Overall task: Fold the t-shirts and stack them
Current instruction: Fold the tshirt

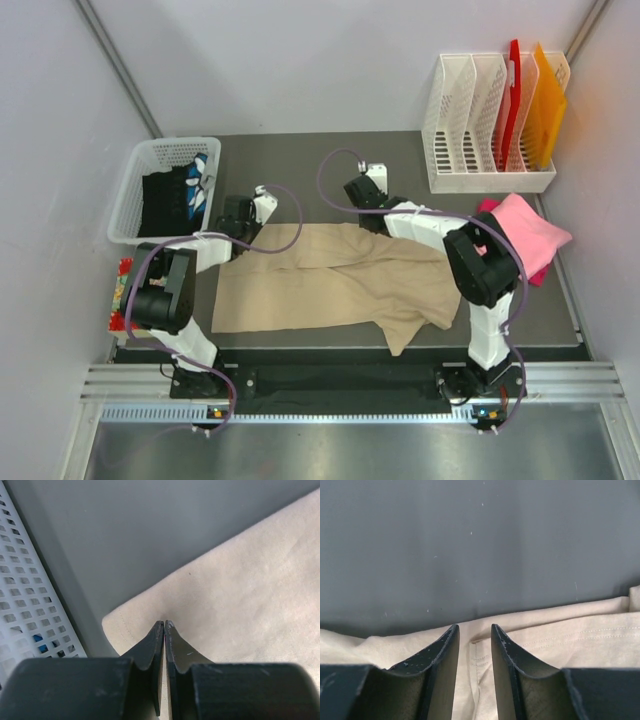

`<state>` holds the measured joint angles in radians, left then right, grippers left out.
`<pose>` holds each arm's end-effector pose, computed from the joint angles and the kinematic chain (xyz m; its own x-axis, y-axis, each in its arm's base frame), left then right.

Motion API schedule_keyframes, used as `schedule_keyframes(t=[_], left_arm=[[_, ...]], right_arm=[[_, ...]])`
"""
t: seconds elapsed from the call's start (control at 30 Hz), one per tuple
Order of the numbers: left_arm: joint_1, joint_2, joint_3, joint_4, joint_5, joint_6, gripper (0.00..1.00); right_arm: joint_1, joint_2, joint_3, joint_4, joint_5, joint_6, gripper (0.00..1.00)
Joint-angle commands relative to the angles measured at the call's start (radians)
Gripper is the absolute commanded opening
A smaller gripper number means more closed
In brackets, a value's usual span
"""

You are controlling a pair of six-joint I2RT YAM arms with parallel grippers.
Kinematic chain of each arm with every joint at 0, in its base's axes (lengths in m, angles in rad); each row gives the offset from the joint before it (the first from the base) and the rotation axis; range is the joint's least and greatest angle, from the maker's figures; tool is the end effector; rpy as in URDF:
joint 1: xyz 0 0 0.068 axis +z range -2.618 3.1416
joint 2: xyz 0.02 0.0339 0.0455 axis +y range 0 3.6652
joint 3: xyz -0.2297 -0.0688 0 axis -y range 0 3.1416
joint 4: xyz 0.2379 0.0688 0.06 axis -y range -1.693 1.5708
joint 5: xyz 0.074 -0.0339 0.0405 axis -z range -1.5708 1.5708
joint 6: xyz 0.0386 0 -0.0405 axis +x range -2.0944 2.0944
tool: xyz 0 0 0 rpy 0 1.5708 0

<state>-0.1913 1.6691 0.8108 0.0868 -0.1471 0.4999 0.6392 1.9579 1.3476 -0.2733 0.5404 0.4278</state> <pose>0.3191 -0.0560 0.1231 -0.5600 0.5914 -0.5802 0.4026 0.8063 0.4333 0.3361 0.2251 0.1562 -0.6681 -0.0533 -0.7422 0.0303 0.9947 -0.0987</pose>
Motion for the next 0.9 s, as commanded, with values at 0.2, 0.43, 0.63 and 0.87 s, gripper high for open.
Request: schedule_keyframes(t=[0.2, 0.43, 0.63, 0.87], left_arm=[[-0.002, -0.037, -0.024, 0.033, -0.014, 0.014, 0.09], [-0.002, -0.043, -0.047, 0.045, -0.017, 0.019, 0.09], [-0.002, -0.029, -0.05, 0.062, -0.035, 0.031, 0.09], [-0.002, -0.025, -0.05, 0.068, -0.039, 0.037, 0.09]], right_arm=[[-0.01, 0.033, -0.05, 0.052, -0.022, 0.008, 0.32], [-0.035, 0.042, -0.068, 0.068, -0.039, 0.009, 0.2], [-0.035, -0.003, -0.093, 0.066, -0.031, 0.014, 0.0], [-0.007, -0.163, -0.169, 0.048, 0.029, 0.011, 0.0]])
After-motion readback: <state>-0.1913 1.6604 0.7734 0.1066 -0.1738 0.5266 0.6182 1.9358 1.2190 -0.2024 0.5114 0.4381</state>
